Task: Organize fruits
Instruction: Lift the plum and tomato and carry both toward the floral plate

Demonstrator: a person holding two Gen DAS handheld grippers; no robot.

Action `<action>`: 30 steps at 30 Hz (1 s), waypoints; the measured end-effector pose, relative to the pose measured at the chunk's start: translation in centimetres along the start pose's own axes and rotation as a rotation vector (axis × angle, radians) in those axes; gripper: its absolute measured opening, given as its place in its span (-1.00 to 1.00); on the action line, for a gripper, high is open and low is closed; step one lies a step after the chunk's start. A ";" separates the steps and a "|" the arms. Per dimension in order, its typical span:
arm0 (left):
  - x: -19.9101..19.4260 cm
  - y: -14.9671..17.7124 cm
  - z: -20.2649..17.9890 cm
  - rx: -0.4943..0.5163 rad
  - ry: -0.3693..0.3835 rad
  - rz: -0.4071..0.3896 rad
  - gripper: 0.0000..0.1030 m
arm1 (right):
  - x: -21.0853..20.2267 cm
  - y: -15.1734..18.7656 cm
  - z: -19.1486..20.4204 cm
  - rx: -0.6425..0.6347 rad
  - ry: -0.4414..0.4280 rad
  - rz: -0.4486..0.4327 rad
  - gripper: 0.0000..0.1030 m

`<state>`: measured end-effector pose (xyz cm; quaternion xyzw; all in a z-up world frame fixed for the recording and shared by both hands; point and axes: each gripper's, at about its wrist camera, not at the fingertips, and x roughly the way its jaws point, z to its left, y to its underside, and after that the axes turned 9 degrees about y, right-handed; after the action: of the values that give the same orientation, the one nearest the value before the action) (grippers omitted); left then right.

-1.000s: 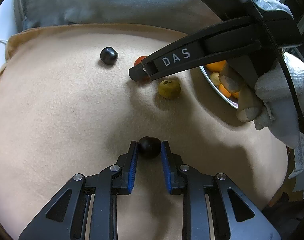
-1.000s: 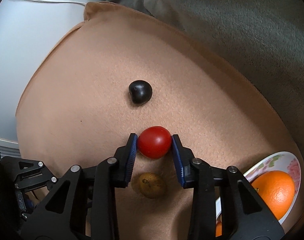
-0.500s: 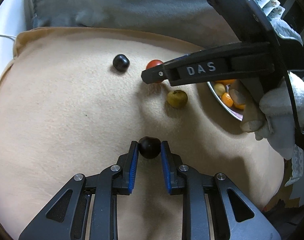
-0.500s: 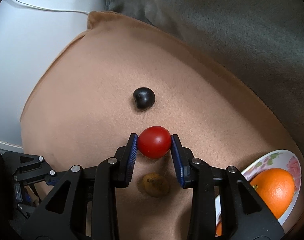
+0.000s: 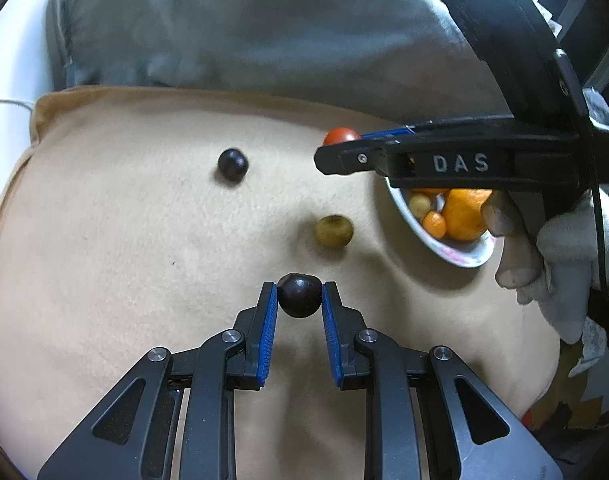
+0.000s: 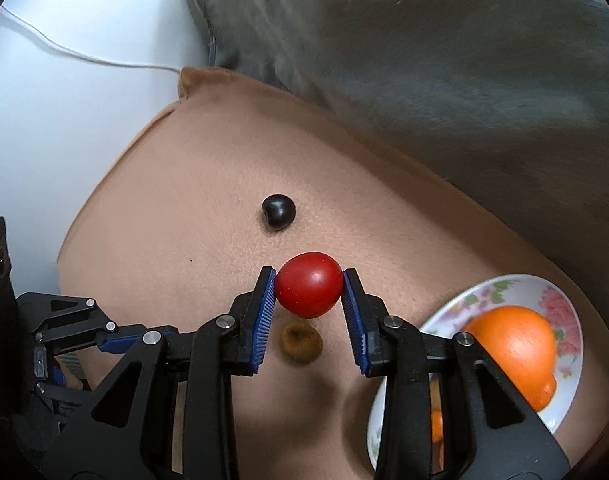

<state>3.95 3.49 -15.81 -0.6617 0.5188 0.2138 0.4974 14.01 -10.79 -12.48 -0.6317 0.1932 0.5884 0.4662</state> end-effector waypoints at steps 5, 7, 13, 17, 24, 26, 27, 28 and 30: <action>-0.5 -0.6 -0.7 0.024 0.008 -0.009 -0.59 | -2.3 1.1 -1.5 0.037 0.010 -0.033 -0.32; -0.7 -0.8 -1.1 0.036 0.010 -0.012 -0.59 | -3.0 1.5 -2.1 0.057 0.011 -0.043 -0.32; -0.8 -2.0 -2.4 0.074 0.023 -0.012 -0.59 | -5.2 2.7 -3.8 0.098 0.031 -0.068 -0.32; -0.3 -2.4 -3.5 0.096 0.036 -0.011 -0.59 | -6.5 3.7 -5.2 0.130 0.047 -0.077 -0.32; 0.6 -3.1 -5.4 0.126 0.062 -0.002 -0.59 | -7.9 5.3 -7.5 0.182 0.078 -0.083 -0.32; 0.8 -3.2 -5.9 0.136 0.073 0.002 -0.59 | -8.3 5.8 -8.2 0.197 0.090 -0.085 -0.32; 0.9 -3.2 -6.1 0.140 0.076 0.004 -0.59 | -8.4 6.0 -8.5 0.202 0.094 -0.085 -0.32; 1.1 -3.3 -6.4 0.145 0.081 0.006 -0.59 | -8.6 6.2 -8.8 0.208 0.099 -0.085 -0.32; 1.4 -3.3 -6.9 0.153 0.090 0.011 -0.59 | -8.8 6.5 -9.4 0.217 0.109 -0.086 -0.32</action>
<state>5.84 -3.32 -12.64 -0.6275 0.5592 0.1464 0.5216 12.09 -24.33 -7.86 -0.6162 0.2535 0.5083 0.5456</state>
